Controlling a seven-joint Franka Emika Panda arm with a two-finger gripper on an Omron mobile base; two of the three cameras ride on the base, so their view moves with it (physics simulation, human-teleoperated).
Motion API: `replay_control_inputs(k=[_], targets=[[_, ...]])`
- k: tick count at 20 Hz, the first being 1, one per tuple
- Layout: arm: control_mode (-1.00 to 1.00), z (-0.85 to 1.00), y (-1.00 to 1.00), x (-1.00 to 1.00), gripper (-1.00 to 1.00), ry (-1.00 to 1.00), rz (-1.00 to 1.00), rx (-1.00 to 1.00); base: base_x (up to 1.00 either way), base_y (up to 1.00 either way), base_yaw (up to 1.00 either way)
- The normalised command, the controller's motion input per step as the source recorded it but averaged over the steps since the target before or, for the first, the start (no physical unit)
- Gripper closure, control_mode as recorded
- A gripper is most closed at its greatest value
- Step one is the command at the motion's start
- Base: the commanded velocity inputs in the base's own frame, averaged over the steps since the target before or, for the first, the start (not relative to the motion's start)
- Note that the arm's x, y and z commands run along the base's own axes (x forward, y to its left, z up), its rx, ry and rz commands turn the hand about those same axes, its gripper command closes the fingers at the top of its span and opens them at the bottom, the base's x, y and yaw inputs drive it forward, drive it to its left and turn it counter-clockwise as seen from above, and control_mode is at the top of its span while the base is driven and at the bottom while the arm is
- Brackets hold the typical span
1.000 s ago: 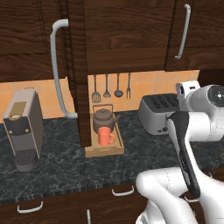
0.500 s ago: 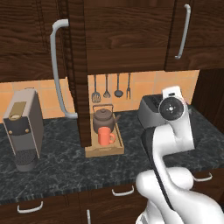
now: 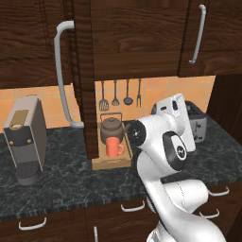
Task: Pick the kettle from the counter and place it on the tray. Then pick the mug from the cabinet and place it on the tray. Then close the cabinet doors.
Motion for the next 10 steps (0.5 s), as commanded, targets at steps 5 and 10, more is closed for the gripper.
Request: replay_control_inputs(k=[5, 10], targets=[[-1.00, -0.44, 0.21, -0.51, -1.00, -0.11, -0.38, -0.39, 0.00, 0.00, 0.00], [-1.00, -0.16, 0.34, -0.48, -1.00, -0.06, -0.36, -0.30, 0.00, 0.00, 0.00]])
